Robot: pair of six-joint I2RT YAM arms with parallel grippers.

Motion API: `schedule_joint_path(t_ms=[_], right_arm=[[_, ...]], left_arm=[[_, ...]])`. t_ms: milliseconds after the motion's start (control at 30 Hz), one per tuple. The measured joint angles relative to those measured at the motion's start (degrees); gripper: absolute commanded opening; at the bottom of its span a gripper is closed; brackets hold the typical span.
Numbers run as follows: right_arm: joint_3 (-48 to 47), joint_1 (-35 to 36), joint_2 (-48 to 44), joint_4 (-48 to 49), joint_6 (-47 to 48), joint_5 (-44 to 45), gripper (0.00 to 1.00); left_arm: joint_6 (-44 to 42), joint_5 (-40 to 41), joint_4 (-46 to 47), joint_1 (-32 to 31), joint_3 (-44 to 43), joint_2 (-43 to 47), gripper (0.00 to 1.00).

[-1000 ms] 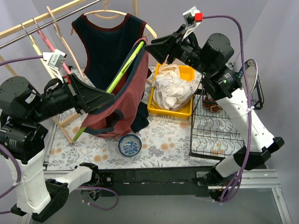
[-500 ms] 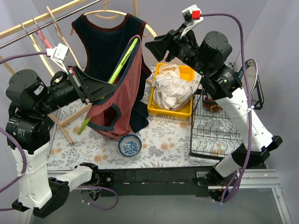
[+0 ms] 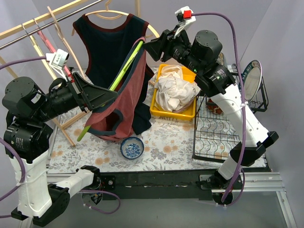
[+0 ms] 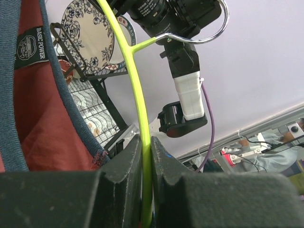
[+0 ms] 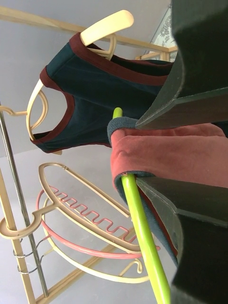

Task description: Remove the tank top from the hanger

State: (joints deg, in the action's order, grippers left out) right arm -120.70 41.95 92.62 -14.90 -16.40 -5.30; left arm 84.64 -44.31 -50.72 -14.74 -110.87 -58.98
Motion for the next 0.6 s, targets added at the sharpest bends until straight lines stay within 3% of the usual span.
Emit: schedule_joint_path(t_ms=[67,300,533,600], right_arm=[[0.00,0.00,0.13,0.02,-0.22,0.02,0.49],[-1.03,0.02,1.16,0.02,-1.01,0.55,0.25],[-3.04,0.02,2.97,0.52,-1.57,0.20,0.32],[-2.71,0.02,3.06,1.38,-1.84,-0.39,0.30]], left_arm=[[0.00,-0.24,0.17,0.00,0.61,0.22,0.00],[0.02,-0.79,0.52,0.02,1.16,0.33,0.00],[0.22,-1.14,1.40,0.15,1.77,0.68,0.00],[0.22,-1.14,1.44,0.17,1.79,0.79,0.00]])
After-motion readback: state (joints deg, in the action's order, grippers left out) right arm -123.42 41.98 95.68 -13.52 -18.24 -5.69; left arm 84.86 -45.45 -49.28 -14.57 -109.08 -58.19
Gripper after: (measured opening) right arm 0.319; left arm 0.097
